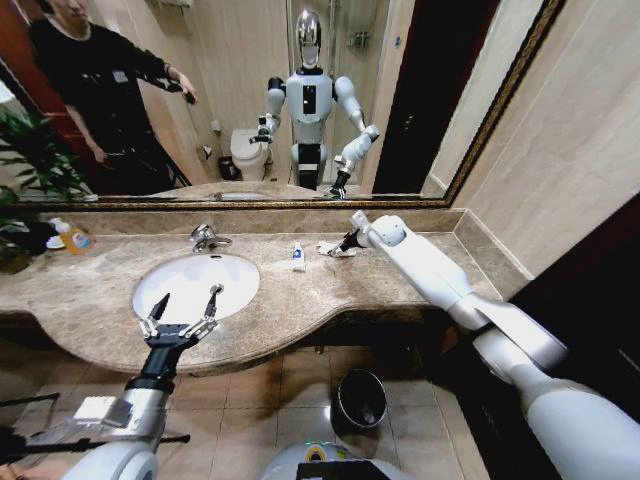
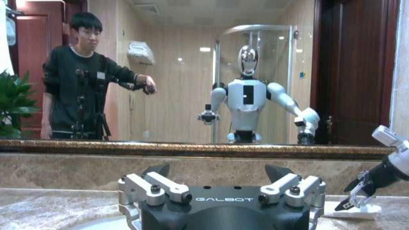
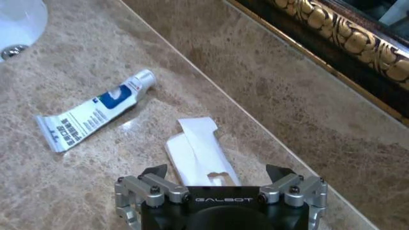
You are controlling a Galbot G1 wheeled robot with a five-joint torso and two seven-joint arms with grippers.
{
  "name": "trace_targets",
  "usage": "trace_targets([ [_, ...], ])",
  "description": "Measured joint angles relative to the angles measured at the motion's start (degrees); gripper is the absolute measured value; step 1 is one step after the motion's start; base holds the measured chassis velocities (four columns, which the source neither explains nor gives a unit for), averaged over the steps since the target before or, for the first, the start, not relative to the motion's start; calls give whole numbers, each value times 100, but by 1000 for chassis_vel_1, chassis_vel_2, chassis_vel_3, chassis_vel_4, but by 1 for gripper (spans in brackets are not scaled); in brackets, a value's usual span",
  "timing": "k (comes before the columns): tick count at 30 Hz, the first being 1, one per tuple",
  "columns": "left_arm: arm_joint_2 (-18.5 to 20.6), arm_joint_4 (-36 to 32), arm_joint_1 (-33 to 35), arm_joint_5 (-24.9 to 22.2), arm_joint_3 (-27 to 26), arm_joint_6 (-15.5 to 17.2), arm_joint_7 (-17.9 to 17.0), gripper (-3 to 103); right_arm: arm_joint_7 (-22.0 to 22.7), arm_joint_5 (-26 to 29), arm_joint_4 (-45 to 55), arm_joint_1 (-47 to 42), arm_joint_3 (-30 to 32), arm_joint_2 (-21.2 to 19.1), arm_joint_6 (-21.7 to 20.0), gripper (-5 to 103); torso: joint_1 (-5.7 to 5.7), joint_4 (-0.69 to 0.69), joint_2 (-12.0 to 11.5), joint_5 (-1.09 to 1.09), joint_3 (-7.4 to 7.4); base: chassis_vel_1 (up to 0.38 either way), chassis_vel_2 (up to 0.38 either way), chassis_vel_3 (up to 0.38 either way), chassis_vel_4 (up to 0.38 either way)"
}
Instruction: Pick up the trash from the sink and place it in the trash bin.
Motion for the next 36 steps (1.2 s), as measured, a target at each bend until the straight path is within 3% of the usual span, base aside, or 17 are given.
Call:
trace_targets([
  [1,0,0,0,0,0,0,0,100,-5,2,-104,59,-67,22,46,103,0,0,0,0,0,0,0,0,0],
  [5,0,0,0,0,0,0,0,100,-39,30,-261,194,-307,21,189,85,0,0,0,0,0,0,0,0,0],
  [7,0,0,0,0,0,0,0,100,-54,28,-276,214,-350,20,189,85,0,0,0,1,0,0,0,0,0],
  [13,0,0,0,0,0,0,0,100,-128,45,-301,381,-789,-10,90,57,0,0,1,0,0,0,0,0,0],
  [15,0,0,0,0,0,0,0,100,-128,45,-301,381,-789,-10,90,57,0,0,1,0,0,0,0,0,0],
  [16,0,0,0,0,0,0,0,100,-119,67,-301,390,-823,-6,81,52,0,0,1,-1,0,0,0,0,0],
  [17,0,0,0,0,0,0,0,100,72,205,-297,390,-811,34,73,41,0,0,0,1,0,0,0,0,0],
  [20,0,0,0,0,0,0,0,100,282,445,-174,374,-768,17,42,25,0,0,0,1,0,0,0,0,0],
  [21,0,0,0,0,0,0,0,100,282,445,-174,374,-768,17,42,25,0,0,0,1,0,0,0,0,0],
  [23,0,0,0,0,0,0,0,100,431,591,-4,319,-650,-33,16,14,0,0,0,0,0,0,0,0,0],
  [25,0,0,0,0,0,0,0,100,497,627,134,253,-514,-78,5,14,0,1,0,1,0,0,0,0,0],
  [26,0,0,0,0,0,0,0,100,583,693,383,123,-312,-162,-3,4,0,1,0,0,0,0,0,0,0],
  [32,0,0,1,0,-1,0,-2,100,1290,1428,2030,-785,674,-843,21,1,1,2,0,1,0,0,0,0,0],
  [34,0,0,0,0,0,0,3,100,2628,2406,3690,-2078,1525,-1506,273,0,-1,-5,1,2,-1,0,0,0,0],
  [35,0,0,0,0,-1,0,-2,100,3018,2562,4087,-2469,1702,-1641,379,0,-2,-3,1,4,-1,0,0,0,0],
  [36,0,0,0,0,-1,0,-2,100,3018,2562,4087,-2469,1702,-1641,379,0,-2,-3,1,4,-1,0,0,0,0],
])
